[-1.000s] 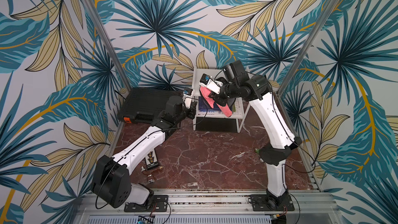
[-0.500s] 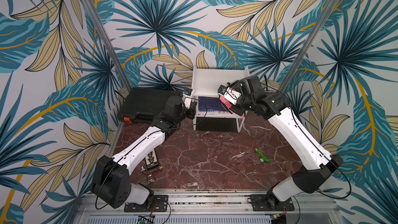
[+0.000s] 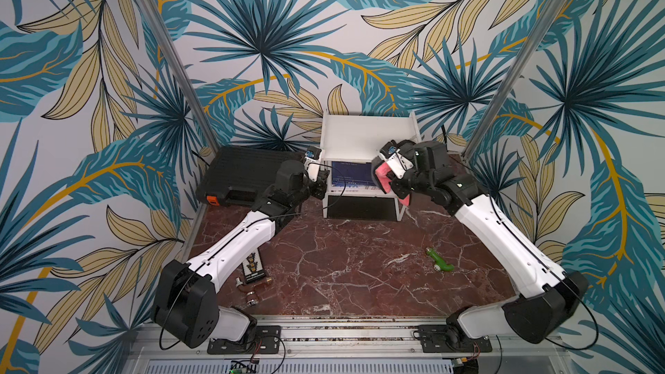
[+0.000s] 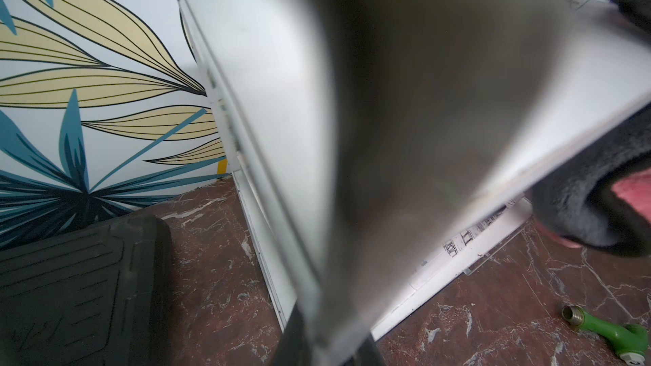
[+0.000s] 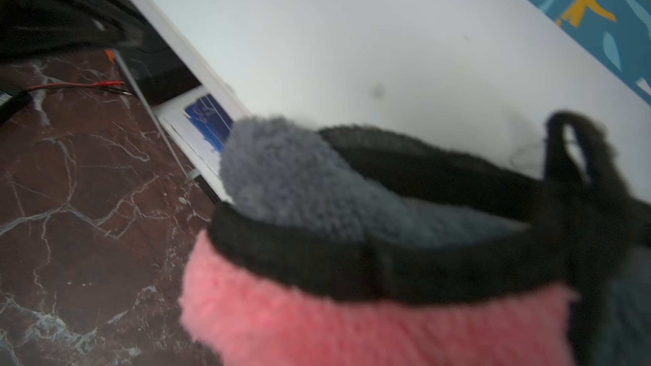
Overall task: Wipe the bookshelf clean with a cloth
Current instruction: Hold the shelf at the center of the board, then adjust the cleaning item.
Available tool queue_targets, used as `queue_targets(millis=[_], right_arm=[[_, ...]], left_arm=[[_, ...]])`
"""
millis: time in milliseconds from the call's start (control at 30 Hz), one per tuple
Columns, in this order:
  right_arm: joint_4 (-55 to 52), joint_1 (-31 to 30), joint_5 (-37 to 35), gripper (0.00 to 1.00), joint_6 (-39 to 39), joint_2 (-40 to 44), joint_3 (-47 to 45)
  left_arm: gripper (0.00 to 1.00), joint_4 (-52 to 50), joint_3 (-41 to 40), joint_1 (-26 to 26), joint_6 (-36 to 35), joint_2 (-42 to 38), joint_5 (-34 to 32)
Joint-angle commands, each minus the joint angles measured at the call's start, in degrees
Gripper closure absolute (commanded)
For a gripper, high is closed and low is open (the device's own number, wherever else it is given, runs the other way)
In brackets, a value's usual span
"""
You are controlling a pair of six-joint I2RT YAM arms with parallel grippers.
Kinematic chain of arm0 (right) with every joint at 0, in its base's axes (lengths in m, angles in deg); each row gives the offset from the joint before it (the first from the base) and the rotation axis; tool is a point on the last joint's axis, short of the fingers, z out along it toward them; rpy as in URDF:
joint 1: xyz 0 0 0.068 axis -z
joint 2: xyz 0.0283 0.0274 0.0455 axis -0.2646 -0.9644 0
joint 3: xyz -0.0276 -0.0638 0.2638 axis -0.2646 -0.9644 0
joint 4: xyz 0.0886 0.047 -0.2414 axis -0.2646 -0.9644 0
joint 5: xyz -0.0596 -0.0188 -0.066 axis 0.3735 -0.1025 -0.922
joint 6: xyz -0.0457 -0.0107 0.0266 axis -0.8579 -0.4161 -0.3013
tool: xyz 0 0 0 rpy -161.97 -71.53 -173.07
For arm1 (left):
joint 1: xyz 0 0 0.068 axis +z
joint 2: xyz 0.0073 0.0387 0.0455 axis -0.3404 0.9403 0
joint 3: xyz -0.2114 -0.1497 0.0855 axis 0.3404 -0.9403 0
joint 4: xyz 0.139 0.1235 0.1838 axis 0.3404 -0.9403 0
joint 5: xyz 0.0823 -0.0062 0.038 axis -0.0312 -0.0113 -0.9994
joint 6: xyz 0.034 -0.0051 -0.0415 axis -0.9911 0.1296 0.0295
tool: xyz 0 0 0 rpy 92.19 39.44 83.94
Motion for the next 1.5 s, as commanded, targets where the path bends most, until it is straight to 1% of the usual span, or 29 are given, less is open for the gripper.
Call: queue_targets(millis=[0,33,67,100,167,233,267,333,367,467,500,533,567,600,667,733,800,833,933,1067,1133,1167,1200,1267,1333,1367,1400,1433,1467], right_arm=[[3.80,1.36,11.34,1.00,1.87,7.52,-5.42],[5.22,1.41,18.20,1.00,1.89,8.52,-7.37],[7.76,1.33,23.84,1.00,2.44,9.31,-9.34],[11.76,1.28,29.58,1.00,4.23,10.08,-12.69],[19.21,1.38,32.61,1.00,9.57,10.63,-16.55],[25.16,1.32,32.88,1.00,14.65,11.08,-19.06],[27.46,1.31,32.84,1.00,17.21,11.33,-19.79],[31.86,1.30,31.72,1.00,24.45,12.01,-21.89],[33.62,1.32,31.70,1.00,28.29,12.29,-22.76],[38.35,1.36,35.35,1.00,37.00,12.38,-25.32],[39.82,1.33,36.76,1.00,39.49,12.36,-26.01],[41.49,1.29,37.57,1.00,41.83,12.36,-26.61],[43.32,1.30,38.42,1.00,43.49,12.38,-27.24],[45.24,1.28,38.95,1.00,45.48,12.38,-27.74],[48.37,1.20,40.54,1.00,48.44,12.25,-28.34],[51.63,1.19,41.97,1.00,50.51,12.36,-28.88],[53.82,1.19,42.93,1.00,52.03,12.58,-29.11],[54.28,1.19,43.12,1.00,52.39,12.68,-29.12],[53.52,1.22,43.25,1.00,52.80,13.23,-29.04],[51.56,1.19,43.44,1.00,52.62,13.36,-29.11],[51.63,1.19,43.46,1.00,53.18,13.06,-29.04],[51.76,1.25,43.39,1.00,53.50,12.90,-29.01],[51.81,1.20,43.30,1.00,53.63,12.70,-28.89],[51.58,1.19,42.74,1.00,53.53,12.39,-28.85],[50.41,1.22,40.47,1.00,52.84,12.36,-28.78],[47.74,1.37,37.52,0.88,50.66,12.84,-28.39],[43.89,1.36,33.48,0.74,47.93,13.44,-28.04],[39.95,1.44,28.91,0.55,44.25,14.54,-28.02],[36.85,1.49,21.56,0.43,40.44,16.19,-28.54]], left_arm=[[1.00,-3.95,-0.56,1.24,6.62,-2.71,0.10],[0.99,-3.66,-0.93,1.24,6.26,-3.25,0.84],[0.94,-3.12,-1.65,1.22,6.07,-4.07,1.30],[0.80,-2.43,-2.66,1.21,6.15,-5.67,1.09],[0.57,-3.14,-3.65,1.21,6.58,-8.13,-2.25],[0.43,-4.85,-4.67,1.22,6.46,-11.92,-4.31],[0.39,-5.08,-5.85,1.26,6.42,-14.01,-4.45],[0.33,-3.86,-8.51,1.11,6.77,-18.66,-2.50],[0.31,-2.82,-10.45,1.07,7.13,-21.29,-0.20],[0.25,3.31,-14.91,0.34,10.34,-27.35,10.61],[0.18,4.51,-15.23,-0.43,10.93,-27.72,14.47],[0.15,5.48,-14.80,-1.98,10.92,-27.42,18.18],[0.14,5.63,-13.67,-3.83,10.07,-26.58,21.24],[0.14,5.30,-12.16,-6.32,8.81,-25.11,22.53],[0.13,4.64,-8.70,-11.73,5.93,-21.17,23.84],[0.04,3.18,-4.63,-15.13,3.39,-16.22,21.52],[0.01,1.46,-1.14,-16.76,1.07,-11.62,17.43],[0.01,0.39,0.41,-17.07,-0.09,-9.32,16.61],[0.00,-0.68,3.00,-17.54,-3.17,-4.61,17.23],[0.05,-0.87,4.56,-17.84,-5.78,-0.65,16.55],[0.13,-0.90,4.88,-17.90,-6.24,0.12,13.89],[0.19,-0.48,4.80,-17.87,-5.76,0.15,11.36],[0.29,0.40,4.37,-17.92,-4.79,0.10,8.18],[0.58,3.54,2.23,-17.86,-1.60,-0.69,1.29],[0.75,8.78,-1.22,-17.90,0.81,-2.33,-2.32],[0.84,11.82,-4.35,-17.91,2.20,-4.84,-4.19],[0.91,13.92,-6.86,-17.89,3.34,-6.89,-6.36],[1.00,14.81,-9.45,-17.94,4.73,-9.57,-9.58],[1.00,14.79,-12.20,-17.79,6.01,-12.16,-14.96]])
